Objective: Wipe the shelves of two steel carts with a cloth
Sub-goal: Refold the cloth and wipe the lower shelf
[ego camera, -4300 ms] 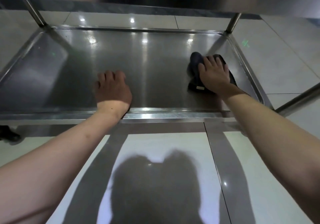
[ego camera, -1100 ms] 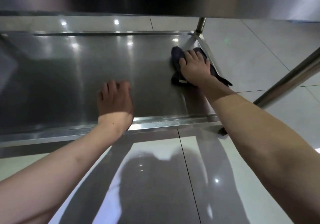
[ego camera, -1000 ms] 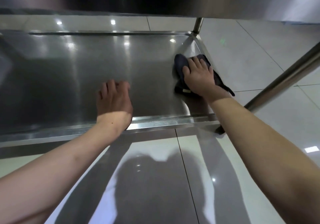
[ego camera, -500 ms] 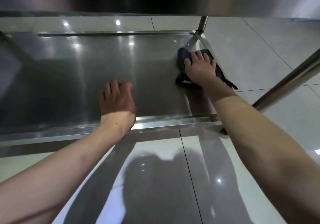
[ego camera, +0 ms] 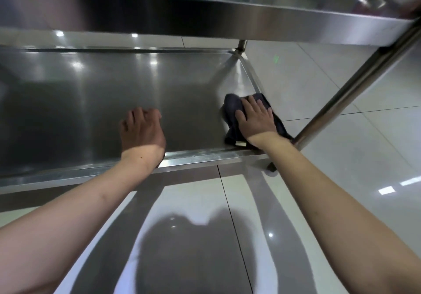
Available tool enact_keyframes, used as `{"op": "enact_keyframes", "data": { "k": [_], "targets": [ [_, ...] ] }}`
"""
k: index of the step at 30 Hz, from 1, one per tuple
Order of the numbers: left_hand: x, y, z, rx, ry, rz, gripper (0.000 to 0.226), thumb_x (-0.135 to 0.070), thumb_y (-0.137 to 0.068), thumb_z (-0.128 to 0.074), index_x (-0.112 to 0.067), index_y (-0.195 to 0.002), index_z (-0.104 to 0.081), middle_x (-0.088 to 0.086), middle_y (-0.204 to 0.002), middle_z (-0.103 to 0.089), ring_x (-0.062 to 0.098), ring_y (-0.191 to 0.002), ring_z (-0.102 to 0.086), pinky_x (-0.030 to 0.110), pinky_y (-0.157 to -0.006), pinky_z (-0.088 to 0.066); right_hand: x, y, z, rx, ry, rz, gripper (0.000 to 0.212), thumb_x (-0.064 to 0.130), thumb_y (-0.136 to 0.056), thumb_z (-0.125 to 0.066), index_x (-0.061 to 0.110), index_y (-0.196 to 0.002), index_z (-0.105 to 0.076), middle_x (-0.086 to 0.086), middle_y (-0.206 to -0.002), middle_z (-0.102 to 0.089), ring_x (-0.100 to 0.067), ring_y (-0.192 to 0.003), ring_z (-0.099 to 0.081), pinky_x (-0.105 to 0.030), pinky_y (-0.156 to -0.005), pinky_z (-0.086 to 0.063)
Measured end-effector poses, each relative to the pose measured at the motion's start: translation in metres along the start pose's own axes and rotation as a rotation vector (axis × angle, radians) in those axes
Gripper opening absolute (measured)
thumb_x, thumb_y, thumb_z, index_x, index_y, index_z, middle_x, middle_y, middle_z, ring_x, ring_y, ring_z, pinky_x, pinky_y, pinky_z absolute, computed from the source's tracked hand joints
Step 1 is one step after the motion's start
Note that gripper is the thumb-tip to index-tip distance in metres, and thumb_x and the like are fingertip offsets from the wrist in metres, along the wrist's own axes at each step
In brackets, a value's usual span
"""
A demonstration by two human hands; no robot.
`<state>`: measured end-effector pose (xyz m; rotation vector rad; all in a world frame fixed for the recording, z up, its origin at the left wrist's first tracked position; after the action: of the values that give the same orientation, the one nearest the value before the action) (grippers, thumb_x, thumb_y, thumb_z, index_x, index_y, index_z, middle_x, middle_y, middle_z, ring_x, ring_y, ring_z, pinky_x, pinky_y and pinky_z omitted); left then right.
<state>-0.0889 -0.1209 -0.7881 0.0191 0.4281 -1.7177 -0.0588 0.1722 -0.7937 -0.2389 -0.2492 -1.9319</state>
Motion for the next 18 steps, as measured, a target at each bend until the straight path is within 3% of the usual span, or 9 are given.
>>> {"op": "enact_keyframes", "data": {
  "k": [4, 10, 14, 18],
  "targets": [
    [0.002, -0.001, 0.0, -0.018, 0.069, 0.03, 0.039, 0.002, -0.082, -0.044, -0.019, -0.111, -0.058, 0.019, -0.114, -0.049, 0.037, -0.112, -0.04, 0.046, -0.098, -0.035, 0.028, 0.058, -0.009, -0.003, 0.026, -0.038, 0.062, 0.047, -0.108, -0.036, 0.026, -0.166, -0.025, 0.002, -0.175, -0.014, -0.023, -0.161, -0.01, -0.049, -0.129, -0.005],
    [0.001, 0.003, 0.002, -0.071, 0.07, 0.001, 0.036, 0.002, -0.08, -0.047, -0.016, -0.108, -0.06, 0.021, -0.109, -0.051, 0.04, -0.107, -0.044, 0.048, -0.092, -0.036, 0.094, 0.105, -0.027, 0.015, -0.03, 0.107, 0.063, 0.053, -0.108, -0.033, 0.027, -0.165, -0.028, 0.004, -0.175, -0.015, -0.024, -0.161, -0.009, -0.055, -0.128, -0.006],
    [0.001, 0.004, 0.003, -0.087, 0.073, -0.041, 0.036, 0.003, -0.077, -0.047, -0.017, -0.105, -0.059, 0.019, -0.108, -0.051, 0.039, -0.106, -0.044, 0.047, -0.091, -0.036, 0.076, 0.09, -0.021, 0.052, -0.031, 0.119, 0.063, 0.056, -0.107, -0.033, 0.034, -0.165, -0.026, 0.01, -0.175, -0.012, -0.017, -0.162, -0.006, -0.052, -0.129, -0.004],
    [0.004, 0.002, 0.0, -0.08, 0.067, -0.032, 0.034, 0.002, -0.078, -0.049, -0.017, -0.105, -0.06, 0.018, -0.107, -0.051, 0.039, -0.106, -0.045, 0.046, -0.09, -0.038, 0.029, 0.077, -0.012, -0.01, 0.007, 0.002, 0.063, 0.056, -0.107, -0.033, 0.034, -0.165, -0.024, 0.011, -0.175, -0.014, -0.016, -0.161, -0.008, -0.047, -0.129, -0.005]
  ]
}}
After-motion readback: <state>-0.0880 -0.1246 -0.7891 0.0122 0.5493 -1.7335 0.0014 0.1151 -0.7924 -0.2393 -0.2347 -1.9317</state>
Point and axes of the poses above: each hand's wrist, its own y-axis away from the middle knuckle, its own z-axis out of the back of the hand, x = y × z, the point moved 3 cm from there along -y, towards the middle knuckle
